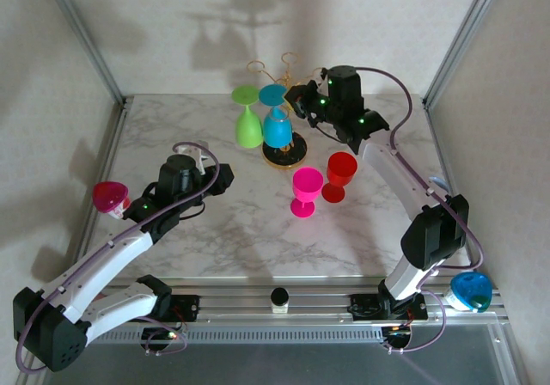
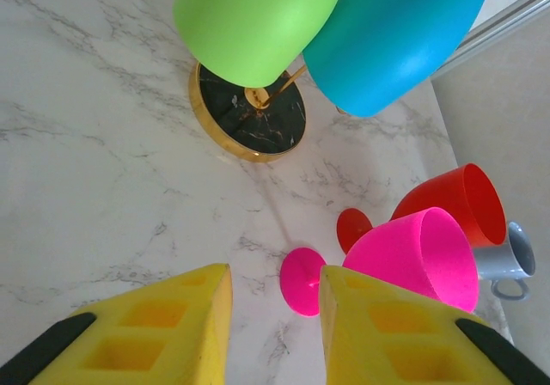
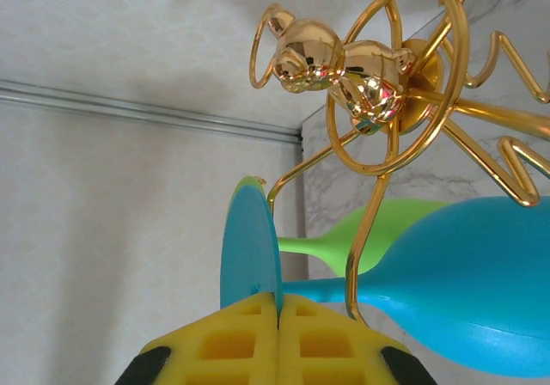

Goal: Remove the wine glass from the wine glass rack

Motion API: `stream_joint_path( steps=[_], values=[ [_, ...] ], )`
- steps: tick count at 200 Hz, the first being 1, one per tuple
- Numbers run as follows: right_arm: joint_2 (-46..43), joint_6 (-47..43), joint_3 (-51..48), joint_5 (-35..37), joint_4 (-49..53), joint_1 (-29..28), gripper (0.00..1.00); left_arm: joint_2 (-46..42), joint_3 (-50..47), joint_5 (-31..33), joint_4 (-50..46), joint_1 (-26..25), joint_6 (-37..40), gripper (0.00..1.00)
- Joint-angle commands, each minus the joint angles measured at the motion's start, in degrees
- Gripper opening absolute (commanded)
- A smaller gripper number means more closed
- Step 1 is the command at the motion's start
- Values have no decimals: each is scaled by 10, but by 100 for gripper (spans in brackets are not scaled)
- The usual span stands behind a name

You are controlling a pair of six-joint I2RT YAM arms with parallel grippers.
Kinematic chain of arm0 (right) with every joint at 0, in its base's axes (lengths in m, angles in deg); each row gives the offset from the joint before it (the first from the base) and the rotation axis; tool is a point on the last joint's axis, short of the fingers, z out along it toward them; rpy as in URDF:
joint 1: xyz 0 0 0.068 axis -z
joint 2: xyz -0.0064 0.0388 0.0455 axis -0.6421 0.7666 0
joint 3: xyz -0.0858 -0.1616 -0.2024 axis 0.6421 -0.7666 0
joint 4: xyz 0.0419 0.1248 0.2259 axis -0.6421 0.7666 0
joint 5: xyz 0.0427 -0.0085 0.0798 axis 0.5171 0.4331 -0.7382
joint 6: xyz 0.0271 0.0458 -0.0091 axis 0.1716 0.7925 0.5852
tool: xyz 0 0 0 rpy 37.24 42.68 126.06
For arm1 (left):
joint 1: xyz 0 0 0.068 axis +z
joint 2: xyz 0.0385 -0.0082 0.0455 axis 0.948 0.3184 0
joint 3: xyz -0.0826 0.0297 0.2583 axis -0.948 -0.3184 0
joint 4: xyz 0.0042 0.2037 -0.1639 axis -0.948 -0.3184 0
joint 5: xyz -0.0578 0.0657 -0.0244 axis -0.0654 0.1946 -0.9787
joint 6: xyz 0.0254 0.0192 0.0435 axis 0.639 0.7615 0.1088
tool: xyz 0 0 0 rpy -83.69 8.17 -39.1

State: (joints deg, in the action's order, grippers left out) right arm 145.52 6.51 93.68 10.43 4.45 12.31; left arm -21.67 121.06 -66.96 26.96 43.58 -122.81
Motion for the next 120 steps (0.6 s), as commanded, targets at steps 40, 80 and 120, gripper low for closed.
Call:
stream_joint_path(
  steps=[40,80,120],
  values=[
    [8,-41,40,7,34,-5,0,-12,-9,10,12,8,-1,33],
    [12,-50,48,3,45,-9,0,-15,-12,11,12,9,-1,33],
    [10,-56,51,0,52,-16,0,-19,-13,13,11,9,-1,33]
  ],
)
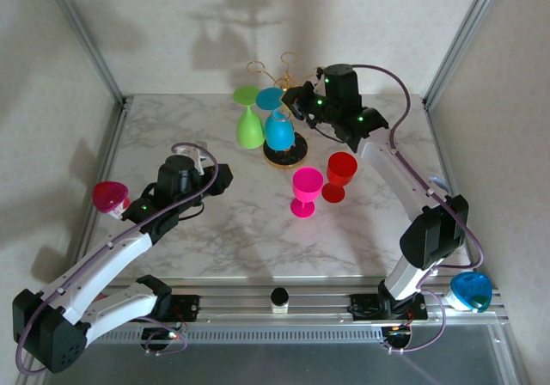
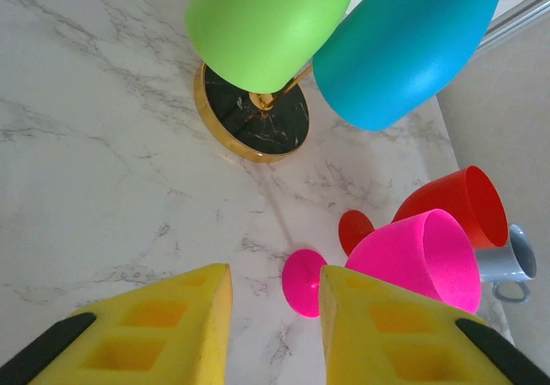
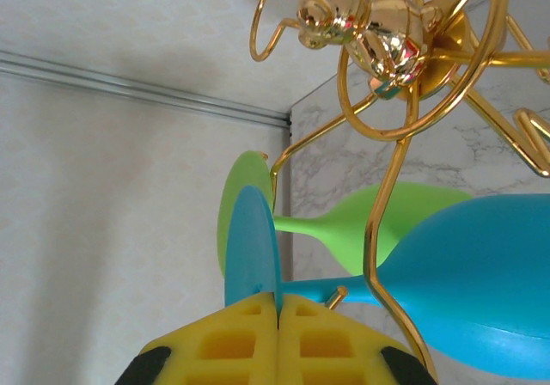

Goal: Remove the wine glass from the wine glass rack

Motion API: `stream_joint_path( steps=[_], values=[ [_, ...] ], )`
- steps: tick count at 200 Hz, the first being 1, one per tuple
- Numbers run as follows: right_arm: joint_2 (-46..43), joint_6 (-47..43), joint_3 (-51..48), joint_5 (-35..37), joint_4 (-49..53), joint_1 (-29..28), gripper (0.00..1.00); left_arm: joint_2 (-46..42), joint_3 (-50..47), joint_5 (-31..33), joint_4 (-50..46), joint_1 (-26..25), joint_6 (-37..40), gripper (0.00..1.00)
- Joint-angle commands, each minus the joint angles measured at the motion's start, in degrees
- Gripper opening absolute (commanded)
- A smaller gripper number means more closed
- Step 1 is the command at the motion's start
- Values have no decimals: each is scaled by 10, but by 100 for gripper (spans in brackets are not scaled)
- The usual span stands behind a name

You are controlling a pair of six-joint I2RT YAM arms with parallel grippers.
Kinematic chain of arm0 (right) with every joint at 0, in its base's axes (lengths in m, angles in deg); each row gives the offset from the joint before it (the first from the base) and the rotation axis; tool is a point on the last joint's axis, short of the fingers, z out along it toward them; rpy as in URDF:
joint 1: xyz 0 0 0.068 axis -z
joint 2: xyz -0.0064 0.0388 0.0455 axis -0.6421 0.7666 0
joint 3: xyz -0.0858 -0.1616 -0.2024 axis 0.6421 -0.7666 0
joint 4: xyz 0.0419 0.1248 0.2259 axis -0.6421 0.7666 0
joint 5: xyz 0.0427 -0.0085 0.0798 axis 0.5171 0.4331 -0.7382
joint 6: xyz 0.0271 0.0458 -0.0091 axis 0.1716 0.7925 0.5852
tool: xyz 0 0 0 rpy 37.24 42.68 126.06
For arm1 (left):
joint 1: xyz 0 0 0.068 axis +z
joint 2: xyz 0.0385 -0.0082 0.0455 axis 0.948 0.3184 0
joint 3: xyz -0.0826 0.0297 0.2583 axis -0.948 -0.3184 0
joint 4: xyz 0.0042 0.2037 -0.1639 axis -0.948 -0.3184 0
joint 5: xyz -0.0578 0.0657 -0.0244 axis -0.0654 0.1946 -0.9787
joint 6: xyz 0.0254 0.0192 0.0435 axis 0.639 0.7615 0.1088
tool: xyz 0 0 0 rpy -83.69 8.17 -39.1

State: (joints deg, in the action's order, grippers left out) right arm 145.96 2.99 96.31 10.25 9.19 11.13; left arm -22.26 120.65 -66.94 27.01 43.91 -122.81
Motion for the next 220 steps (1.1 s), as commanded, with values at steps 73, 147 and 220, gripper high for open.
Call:
stream_joint_path(
  steps=[73,147,220],
  values=[
    [-10,-26,16,-11,7,-11,0,-17,-12,14,12,7,-3,33],
    [-30,-22,-6,-20,0,-14,0,-22,-12,18,10,7,-3,33],
    [-57,-21,-35,-19,-1,-14,0,-24,-11,21,10,8,-5,34]
  ],
)
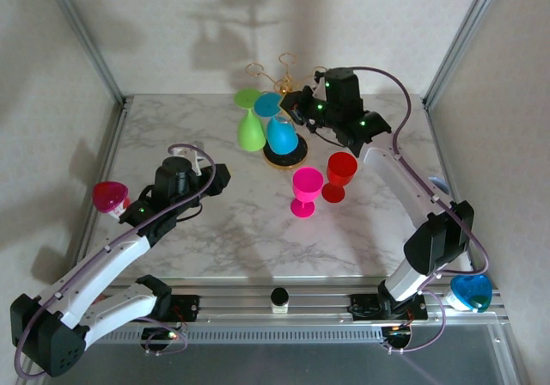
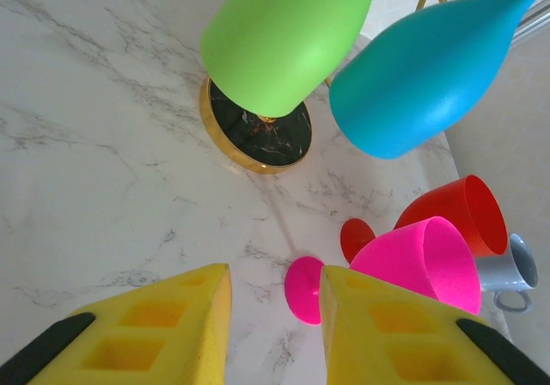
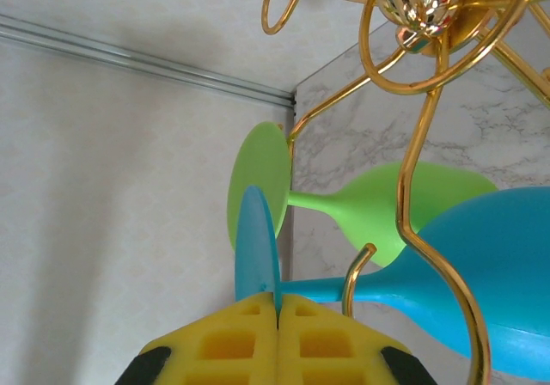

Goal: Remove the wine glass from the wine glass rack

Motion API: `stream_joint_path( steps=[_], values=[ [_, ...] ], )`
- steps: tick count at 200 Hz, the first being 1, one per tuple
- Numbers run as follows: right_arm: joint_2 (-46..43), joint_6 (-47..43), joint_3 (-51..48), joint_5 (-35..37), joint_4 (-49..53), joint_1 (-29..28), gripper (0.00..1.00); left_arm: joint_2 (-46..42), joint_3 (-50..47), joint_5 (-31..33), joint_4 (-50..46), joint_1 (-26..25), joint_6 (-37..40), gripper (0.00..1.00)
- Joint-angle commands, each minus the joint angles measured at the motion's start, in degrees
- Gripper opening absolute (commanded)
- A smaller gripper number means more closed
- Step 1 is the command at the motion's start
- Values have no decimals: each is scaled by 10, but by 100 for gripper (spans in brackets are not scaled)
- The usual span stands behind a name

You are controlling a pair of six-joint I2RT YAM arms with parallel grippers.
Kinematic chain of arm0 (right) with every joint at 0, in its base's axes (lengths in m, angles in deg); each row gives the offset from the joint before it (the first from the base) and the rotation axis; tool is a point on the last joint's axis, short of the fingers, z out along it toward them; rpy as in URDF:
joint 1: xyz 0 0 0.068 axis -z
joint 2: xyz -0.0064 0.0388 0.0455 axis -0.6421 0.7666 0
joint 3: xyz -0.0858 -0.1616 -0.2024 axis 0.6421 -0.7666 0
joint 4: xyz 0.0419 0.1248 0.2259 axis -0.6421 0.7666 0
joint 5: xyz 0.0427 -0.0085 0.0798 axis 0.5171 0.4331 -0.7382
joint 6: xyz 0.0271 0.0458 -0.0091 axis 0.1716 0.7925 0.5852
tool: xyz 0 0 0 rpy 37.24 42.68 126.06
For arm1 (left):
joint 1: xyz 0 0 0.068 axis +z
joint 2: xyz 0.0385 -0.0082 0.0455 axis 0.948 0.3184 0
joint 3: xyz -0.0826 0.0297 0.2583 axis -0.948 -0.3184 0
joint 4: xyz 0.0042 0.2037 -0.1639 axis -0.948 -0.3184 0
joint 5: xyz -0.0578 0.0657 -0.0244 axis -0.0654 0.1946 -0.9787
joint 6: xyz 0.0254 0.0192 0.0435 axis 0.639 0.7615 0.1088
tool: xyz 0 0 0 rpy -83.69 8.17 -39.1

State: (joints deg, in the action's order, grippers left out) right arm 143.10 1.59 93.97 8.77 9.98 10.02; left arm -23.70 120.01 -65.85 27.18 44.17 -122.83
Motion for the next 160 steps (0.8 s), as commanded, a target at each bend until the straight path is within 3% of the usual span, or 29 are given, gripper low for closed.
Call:
stream_joint_path(
  steps=[1,160],
  values=[
    [-29,-7,-12,-5,-9,-3,0,-10,-5,10,8,5,-5,34],
    [-34,-7,-23,-41,-15,-10,0,-13,-6,21,4,6,0,34]
  ],
)
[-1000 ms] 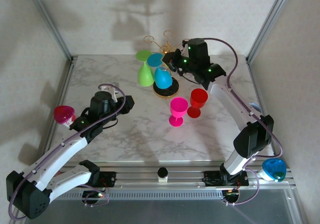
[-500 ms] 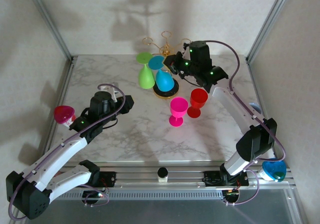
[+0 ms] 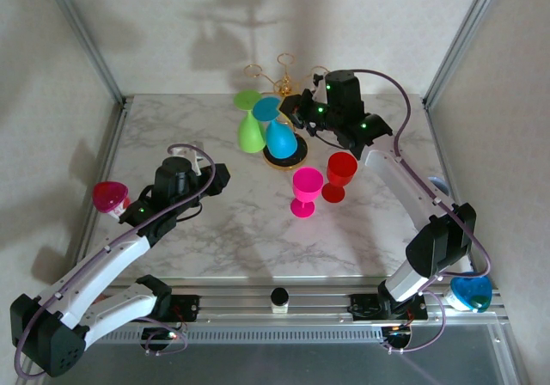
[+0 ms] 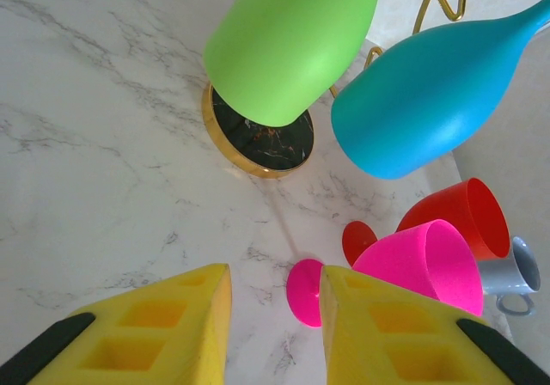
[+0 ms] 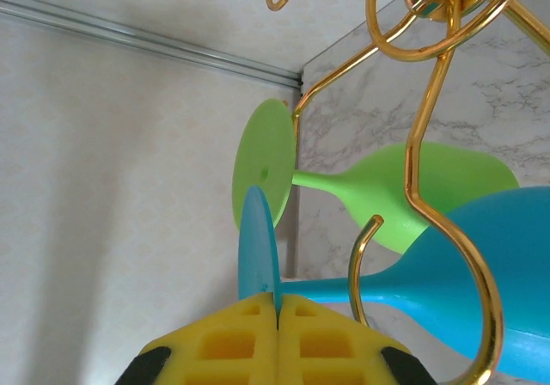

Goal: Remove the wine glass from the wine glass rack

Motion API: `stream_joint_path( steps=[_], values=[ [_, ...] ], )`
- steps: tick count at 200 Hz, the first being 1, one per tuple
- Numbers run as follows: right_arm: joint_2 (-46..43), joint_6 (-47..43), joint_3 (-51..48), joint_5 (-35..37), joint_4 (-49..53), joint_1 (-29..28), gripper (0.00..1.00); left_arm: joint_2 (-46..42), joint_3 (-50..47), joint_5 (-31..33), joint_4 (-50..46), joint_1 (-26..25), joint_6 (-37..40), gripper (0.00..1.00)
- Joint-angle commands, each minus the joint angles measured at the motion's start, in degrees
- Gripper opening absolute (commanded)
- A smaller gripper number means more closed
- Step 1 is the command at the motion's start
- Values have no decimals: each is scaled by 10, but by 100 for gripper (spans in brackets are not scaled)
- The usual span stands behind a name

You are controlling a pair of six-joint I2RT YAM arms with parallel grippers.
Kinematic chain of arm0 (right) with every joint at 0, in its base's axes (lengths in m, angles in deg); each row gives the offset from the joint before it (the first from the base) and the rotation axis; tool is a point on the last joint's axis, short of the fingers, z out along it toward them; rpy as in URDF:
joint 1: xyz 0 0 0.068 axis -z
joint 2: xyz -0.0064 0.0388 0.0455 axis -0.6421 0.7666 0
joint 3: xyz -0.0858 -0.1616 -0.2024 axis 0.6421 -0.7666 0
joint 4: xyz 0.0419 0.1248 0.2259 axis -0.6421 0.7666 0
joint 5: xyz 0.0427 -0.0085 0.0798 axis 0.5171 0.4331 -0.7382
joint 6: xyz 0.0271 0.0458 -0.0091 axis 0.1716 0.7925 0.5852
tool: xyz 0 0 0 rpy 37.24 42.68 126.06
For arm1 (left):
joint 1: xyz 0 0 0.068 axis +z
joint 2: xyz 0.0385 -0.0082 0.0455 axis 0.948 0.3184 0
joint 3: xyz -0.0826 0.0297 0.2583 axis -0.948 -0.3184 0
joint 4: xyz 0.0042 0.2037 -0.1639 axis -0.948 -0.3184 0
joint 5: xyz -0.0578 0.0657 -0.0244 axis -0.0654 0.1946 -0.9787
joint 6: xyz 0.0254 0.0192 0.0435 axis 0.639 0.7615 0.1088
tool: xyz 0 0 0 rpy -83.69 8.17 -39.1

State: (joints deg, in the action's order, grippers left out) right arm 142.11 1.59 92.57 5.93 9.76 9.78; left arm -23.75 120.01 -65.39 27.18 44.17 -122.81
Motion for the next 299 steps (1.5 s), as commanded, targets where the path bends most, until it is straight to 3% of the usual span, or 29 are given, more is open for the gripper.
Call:
stream_joint_path(
  steps=[1,102,214,299],
  values=[
    [-24,-7,-9,-12,-12,-8,0,-12,-6,17,4,6,0,34],
    [-64,-37,-42,-28,9,-21,0,-19,15,28,-32,7,0,34],
    [-82,-182,-75,-49,16,-106,0,-38,49,67,-195,7,-3,36],
    [-121,-320,-180,41,-28,-195,0,-67,31,57,-285,26,-30,48]
  ],
)
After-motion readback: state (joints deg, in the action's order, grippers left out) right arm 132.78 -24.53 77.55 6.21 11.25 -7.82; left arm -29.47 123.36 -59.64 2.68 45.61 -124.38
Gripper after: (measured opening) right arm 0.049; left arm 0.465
